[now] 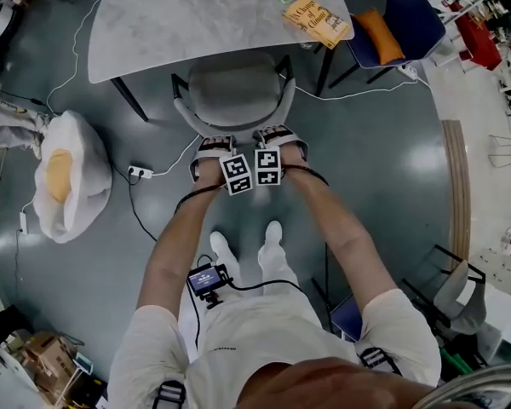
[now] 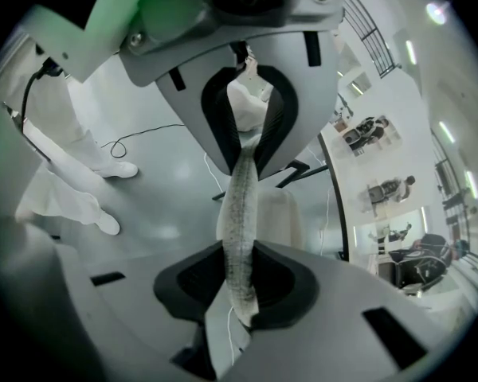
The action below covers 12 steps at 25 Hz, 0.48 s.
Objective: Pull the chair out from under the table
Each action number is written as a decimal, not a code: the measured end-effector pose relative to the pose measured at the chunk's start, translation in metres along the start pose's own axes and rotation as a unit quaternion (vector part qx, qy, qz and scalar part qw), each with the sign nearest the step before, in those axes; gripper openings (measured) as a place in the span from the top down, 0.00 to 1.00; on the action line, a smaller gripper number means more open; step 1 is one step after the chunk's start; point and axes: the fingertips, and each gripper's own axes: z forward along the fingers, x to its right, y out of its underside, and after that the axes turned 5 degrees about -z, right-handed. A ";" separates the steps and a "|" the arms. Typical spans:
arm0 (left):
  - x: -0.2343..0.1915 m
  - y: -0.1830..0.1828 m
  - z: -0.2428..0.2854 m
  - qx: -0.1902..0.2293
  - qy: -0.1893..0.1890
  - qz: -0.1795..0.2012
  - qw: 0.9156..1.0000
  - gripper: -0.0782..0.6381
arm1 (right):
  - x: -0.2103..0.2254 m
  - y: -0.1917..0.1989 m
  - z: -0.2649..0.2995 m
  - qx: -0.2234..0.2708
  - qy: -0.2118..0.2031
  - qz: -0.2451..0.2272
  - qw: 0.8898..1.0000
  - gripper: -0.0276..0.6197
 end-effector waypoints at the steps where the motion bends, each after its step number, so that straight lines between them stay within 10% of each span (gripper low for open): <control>1: 0.005 -0.002 -0.003 0.001 0.002 0.000 1.000 0.79 | -0.005 0.000 -0.003 -0.001 0.000 -0.001 1.000 0.82; 12: 0.052 -0.006 -0.029 0.003 0.011 -0.013 1.000 0.80 | -0.051 -0.012 -0.027 -0.003 -0.011 -0.006 1.000 0.82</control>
